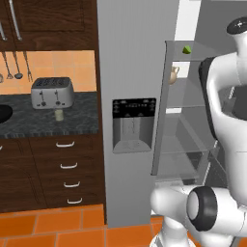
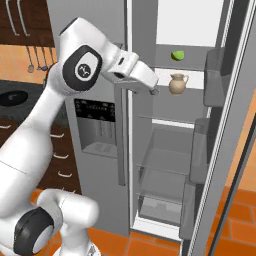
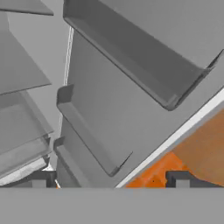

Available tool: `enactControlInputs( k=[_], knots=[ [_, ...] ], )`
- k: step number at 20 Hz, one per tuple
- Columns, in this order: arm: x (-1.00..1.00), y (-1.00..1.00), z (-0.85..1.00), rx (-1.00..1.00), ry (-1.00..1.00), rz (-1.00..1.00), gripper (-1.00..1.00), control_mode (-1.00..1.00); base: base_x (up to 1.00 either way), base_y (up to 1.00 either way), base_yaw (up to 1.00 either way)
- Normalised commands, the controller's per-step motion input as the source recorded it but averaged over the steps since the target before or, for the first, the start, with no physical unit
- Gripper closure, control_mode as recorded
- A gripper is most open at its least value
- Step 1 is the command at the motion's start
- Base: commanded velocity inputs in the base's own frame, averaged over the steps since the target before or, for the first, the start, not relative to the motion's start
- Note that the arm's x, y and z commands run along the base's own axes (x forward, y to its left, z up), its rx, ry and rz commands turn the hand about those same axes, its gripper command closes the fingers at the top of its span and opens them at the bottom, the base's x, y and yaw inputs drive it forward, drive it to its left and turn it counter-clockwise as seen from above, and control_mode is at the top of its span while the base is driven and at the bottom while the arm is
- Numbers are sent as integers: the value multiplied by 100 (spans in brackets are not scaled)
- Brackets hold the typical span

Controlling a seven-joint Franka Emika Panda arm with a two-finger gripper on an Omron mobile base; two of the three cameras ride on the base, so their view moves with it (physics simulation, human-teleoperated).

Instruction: Grab a lemon wedge from the fridge and one ice cube from the ice bowl, and put them in the glass of lemonade.

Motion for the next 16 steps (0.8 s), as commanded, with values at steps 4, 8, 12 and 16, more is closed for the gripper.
enactControlInputs(
  k=[4,8,12,16],
  knots=[
    [0,90,-86,72,-14,10,-100,-100,0,0,0],
    [-35,77,-8,30,-5,23,-100,-100,0,0,0],
    [-100,27,-1,0,-11,4,-100,-100,0,0,0],
    [-54,73,-22,0,1,2,-100,-100,0,0,0]
  ],
)
